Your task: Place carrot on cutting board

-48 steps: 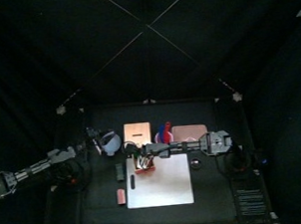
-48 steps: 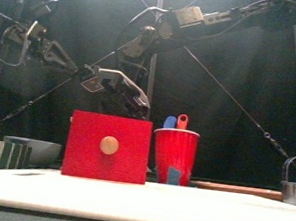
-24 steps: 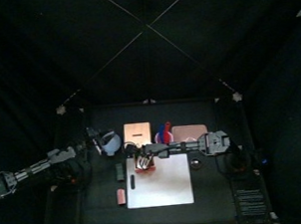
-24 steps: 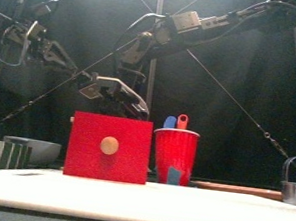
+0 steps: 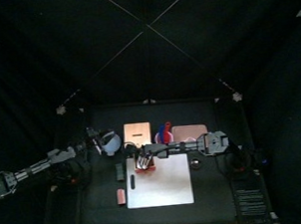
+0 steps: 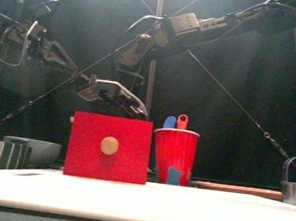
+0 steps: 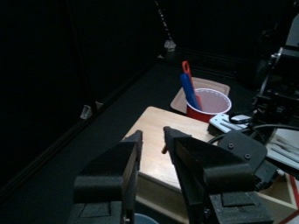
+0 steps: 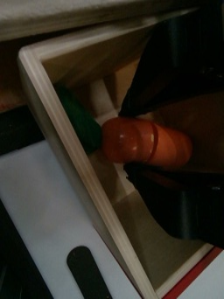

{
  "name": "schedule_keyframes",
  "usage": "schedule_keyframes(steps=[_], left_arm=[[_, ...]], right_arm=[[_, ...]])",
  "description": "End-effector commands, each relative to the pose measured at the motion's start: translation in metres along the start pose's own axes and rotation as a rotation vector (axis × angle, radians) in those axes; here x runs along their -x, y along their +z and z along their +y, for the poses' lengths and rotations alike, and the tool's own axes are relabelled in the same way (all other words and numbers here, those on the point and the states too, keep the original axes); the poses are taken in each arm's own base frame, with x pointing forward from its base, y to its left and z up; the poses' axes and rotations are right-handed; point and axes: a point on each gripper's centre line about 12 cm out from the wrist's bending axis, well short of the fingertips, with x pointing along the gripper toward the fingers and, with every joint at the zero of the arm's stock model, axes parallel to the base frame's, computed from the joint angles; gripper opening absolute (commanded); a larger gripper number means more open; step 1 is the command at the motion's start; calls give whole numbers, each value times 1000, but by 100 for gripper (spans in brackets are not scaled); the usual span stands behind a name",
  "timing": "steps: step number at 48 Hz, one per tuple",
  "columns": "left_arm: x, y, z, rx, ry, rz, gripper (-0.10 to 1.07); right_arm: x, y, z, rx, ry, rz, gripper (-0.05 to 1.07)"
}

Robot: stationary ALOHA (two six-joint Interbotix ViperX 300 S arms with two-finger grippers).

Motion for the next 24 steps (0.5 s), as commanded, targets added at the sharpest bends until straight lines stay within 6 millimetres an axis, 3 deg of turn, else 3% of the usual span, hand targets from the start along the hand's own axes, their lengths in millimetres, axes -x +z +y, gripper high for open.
schedule_keyframes(steps=[1,24], left_arm=[[-1,5,1,-1,2,-14,70],[-1,5,0,-1,1,-14,70]], right_arm=[[35,14,2,3,12,-78,75],[101,31,2,23,-11,-123,74]])
